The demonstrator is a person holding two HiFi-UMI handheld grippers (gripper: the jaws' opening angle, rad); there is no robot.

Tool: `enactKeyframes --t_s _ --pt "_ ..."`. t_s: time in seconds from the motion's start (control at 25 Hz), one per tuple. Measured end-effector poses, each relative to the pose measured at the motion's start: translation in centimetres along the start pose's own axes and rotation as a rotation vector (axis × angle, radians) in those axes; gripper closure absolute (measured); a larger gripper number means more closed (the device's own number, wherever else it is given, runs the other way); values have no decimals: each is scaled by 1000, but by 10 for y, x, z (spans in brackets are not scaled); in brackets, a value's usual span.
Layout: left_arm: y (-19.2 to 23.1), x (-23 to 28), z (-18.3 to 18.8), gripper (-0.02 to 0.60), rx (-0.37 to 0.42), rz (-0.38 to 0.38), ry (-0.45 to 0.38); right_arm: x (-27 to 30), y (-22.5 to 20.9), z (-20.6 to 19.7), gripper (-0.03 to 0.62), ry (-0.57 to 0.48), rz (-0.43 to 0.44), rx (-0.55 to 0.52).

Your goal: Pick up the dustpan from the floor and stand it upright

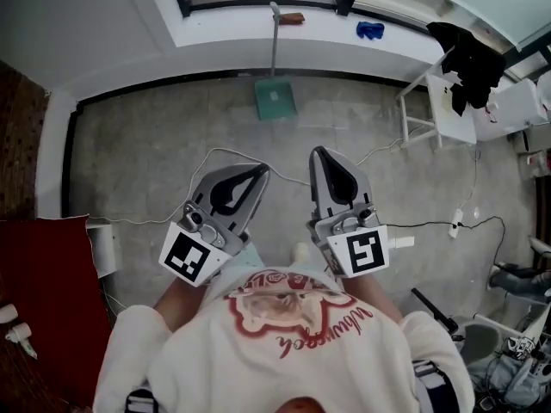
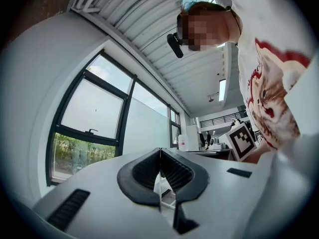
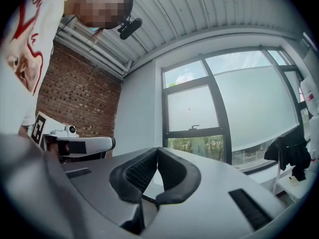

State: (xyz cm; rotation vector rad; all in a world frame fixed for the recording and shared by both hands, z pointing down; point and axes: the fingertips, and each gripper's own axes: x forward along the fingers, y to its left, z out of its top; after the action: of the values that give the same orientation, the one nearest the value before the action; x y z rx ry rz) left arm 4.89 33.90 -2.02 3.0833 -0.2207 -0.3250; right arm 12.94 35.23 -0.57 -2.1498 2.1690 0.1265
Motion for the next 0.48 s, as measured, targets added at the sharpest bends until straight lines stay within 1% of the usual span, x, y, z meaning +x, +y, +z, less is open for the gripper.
enactKeyframes --t_s 0.08,0.16,0.28,0.36,0.48 --pt "-32 20 -6 561 -15 8 -13 -25 -17 2 569 3 13 13" --pt "-71 39 -16 561 -57 -2 -20 -55 -35 -1 569 32 38 3" --pt "-123 63 -32 561 -92 -9 -12 -94 -54 2 569 54 86 0" --pt "-147 73 -36 563 -91 -21 5 -117 -64 -1 569 77 106 0" --pt "-165 75 -29 561 -63 -40 9 -135 -70 -6 569 93 101 18"
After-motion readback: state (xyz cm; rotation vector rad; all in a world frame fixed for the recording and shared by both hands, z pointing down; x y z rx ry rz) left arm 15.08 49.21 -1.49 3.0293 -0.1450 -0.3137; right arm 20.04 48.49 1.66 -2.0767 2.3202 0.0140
